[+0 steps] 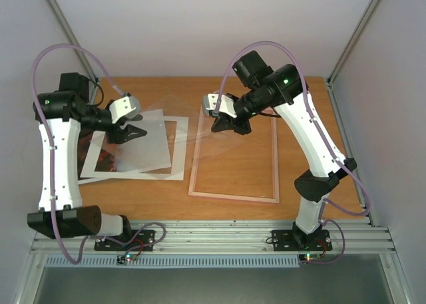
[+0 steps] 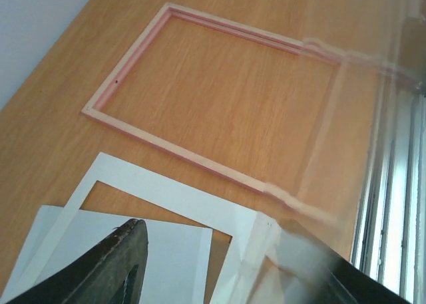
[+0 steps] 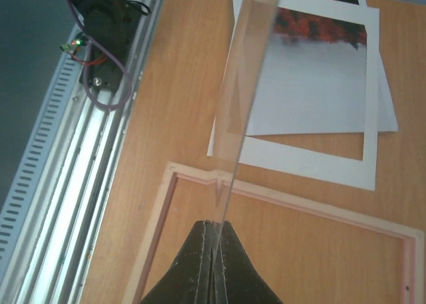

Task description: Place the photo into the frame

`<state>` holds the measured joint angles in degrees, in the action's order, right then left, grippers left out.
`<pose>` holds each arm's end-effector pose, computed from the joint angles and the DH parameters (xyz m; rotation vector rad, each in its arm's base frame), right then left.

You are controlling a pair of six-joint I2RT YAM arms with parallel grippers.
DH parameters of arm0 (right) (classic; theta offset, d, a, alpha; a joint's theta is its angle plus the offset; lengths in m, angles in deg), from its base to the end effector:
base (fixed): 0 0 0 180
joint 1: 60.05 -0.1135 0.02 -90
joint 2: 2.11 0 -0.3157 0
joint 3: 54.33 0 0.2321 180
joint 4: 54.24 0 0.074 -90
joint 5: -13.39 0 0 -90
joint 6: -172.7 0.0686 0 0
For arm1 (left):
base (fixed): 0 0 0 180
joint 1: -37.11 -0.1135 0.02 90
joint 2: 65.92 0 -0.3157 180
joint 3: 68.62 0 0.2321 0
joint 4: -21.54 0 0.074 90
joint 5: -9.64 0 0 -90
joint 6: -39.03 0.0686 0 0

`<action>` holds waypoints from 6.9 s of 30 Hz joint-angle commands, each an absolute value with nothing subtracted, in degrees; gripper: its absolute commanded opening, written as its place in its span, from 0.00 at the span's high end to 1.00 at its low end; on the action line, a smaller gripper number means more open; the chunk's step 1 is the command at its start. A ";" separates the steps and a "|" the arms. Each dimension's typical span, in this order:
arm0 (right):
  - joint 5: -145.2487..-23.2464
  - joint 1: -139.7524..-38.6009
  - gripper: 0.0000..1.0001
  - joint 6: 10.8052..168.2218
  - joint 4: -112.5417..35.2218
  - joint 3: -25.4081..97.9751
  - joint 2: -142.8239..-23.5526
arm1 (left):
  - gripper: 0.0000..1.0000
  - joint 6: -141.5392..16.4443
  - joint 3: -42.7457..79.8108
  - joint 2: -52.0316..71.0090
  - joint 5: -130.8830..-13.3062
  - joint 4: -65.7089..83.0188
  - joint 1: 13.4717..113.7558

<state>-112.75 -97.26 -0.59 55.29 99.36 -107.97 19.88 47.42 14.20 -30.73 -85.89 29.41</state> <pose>0.2331 0.2278 0.4753 -2.1900 1.0234 0.4856 0.1966 -0.0262 0.4484 1.3476 1.8631 -0.5845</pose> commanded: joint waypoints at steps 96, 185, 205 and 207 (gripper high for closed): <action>-139.46 -68.40 0.99 74.08 -6.69 42.92 -108.12 | 0.51 -58.04 31.06 32.10 -36.78 -28.89 40.64; -129.82 -57.64 0.68 62.24 3.03 35.32 -115.30 | 1.00 -54.21 35.14 59.85 -39.59 -26.93 49.16; -128.05 -57.59 0.99 59.76 2.44 32.12 -113.20 | 0.99 -53.94 31.58 57.74 -37.03 -26.59 49.16; -127.73 -57.59 0.99 59.70 1.88 31.73 -113.01 | 0.97 -54.07 31.69 57.74 -37.33 -26.46 49.12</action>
